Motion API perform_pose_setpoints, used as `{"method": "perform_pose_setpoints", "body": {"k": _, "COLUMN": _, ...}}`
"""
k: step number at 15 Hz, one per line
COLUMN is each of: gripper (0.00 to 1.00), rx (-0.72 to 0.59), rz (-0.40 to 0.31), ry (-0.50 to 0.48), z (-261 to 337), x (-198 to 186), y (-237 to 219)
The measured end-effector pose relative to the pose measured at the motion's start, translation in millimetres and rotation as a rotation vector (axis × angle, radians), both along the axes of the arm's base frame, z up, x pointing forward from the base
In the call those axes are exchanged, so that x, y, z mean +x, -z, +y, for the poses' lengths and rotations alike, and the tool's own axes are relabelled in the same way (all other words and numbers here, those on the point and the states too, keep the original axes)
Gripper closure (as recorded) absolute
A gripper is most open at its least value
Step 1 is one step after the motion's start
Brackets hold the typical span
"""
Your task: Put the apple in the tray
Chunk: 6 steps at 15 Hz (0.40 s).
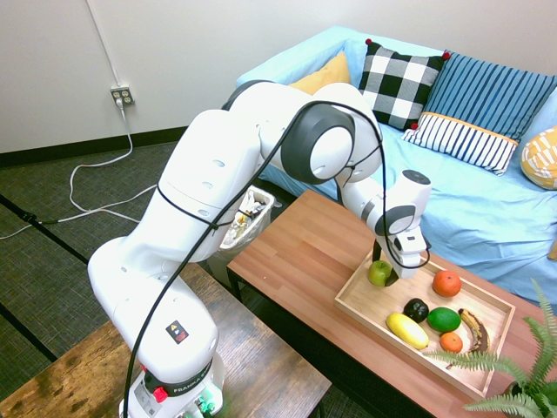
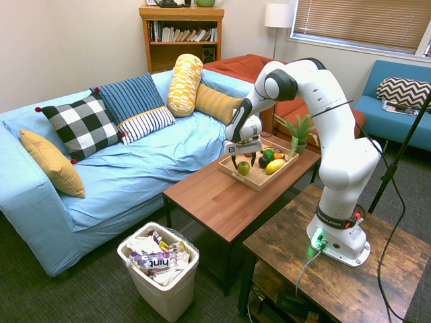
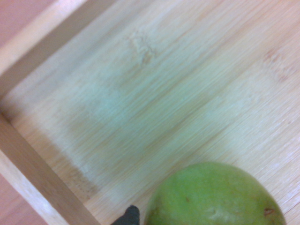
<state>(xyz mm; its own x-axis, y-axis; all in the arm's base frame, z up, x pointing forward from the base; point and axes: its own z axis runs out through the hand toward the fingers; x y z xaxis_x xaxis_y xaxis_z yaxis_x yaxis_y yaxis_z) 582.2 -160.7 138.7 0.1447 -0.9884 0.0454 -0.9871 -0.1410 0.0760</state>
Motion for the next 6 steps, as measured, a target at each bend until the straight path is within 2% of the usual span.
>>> {"method": "perform_pose_setpoints", "body": {"k": 6, "gripper": 0.00, "rx": -0.013, "rz": -0.068, "ry": -0.005, "z": -7, "x": -7, "y": -77}}
